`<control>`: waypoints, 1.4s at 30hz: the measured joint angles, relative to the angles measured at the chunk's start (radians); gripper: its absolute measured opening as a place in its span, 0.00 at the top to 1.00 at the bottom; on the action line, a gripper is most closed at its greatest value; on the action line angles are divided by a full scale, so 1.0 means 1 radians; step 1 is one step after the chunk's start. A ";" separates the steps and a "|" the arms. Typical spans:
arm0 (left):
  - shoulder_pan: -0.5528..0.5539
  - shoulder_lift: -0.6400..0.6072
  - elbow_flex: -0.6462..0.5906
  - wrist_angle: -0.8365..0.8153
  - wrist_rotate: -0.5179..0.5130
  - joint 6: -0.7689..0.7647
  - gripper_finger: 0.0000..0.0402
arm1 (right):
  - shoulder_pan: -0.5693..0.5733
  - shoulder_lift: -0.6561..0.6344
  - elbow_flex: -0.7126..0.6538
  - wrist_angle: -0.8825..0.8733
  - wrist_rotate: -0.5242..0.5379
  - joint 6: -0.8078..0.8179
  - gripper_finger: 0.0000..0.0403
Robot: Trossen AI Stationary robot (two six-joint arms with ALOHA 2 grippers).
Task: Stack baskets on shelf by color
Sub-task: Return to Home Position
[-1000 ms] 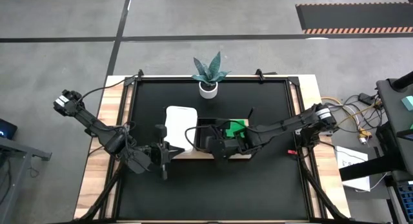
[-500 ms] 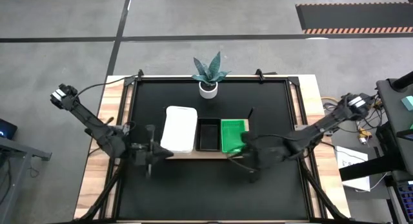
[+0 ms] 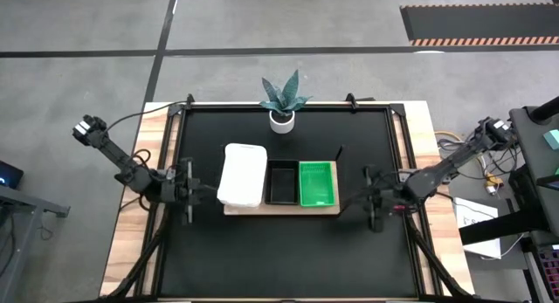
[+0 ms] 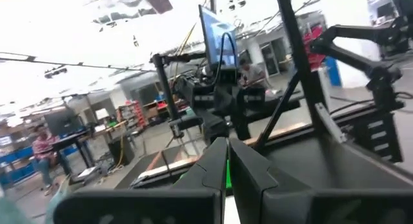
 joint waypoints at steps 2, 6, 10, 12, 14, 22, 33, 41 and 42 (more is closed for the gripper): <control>0.000 -0.024 -0.028 0.000 -0.022 0.000 1.00 | -0.008 -0.075 -0.030 0.000 0.000 -0.035 0.98; 0.000 -0.095 -0.076 0.001 -0.074 -0.001 1.00 | -0.041 -0.221 -0.091 -0.002 -0.001 -0.085 0.98; 0.000 -0.168 -0.122 0.017 -0.078 0.000 1.00 | -0.094 -0.346 -0.149 -0.007 -0.002 -0.126 0.98; 0.000 -0.201 -0.137 0.025 -0.082 0.005 1.00 | -0.129 -0.397 -0.173 -0.009 -0.002 -0.146 0.98; 0.000 -0.234 -0.142 -0.004 -0.096 0.010 1.00 | -0.158 -0.446 -0.195 -0.011 -0.005 -0.176 0.98; 0.000 -0.305 -0.143 -0.027 -0.115 0.009 1.00 | -0.188 -0.621 -0.272 -0.021 -0.013 -0.282 0.98; 0.000 -0.276 -0.144 -0.046 -0.115 0.006 1.00 | -0.188 -0.678 -0.273 -0.091 0.049 -0.320 0.98; 0.000 -0.247 -0.145 -0.045 -0.115 0.000 1.00 | -0.188 -0.620 -0.273 -0.091 0.060 -0.309 0.98; 0.000 -0.244 -0.145 -0.045 -0.115 0.000 1.00 | -0.188 -0.616 -0.273 -0.091 0.060 -0.309 0.98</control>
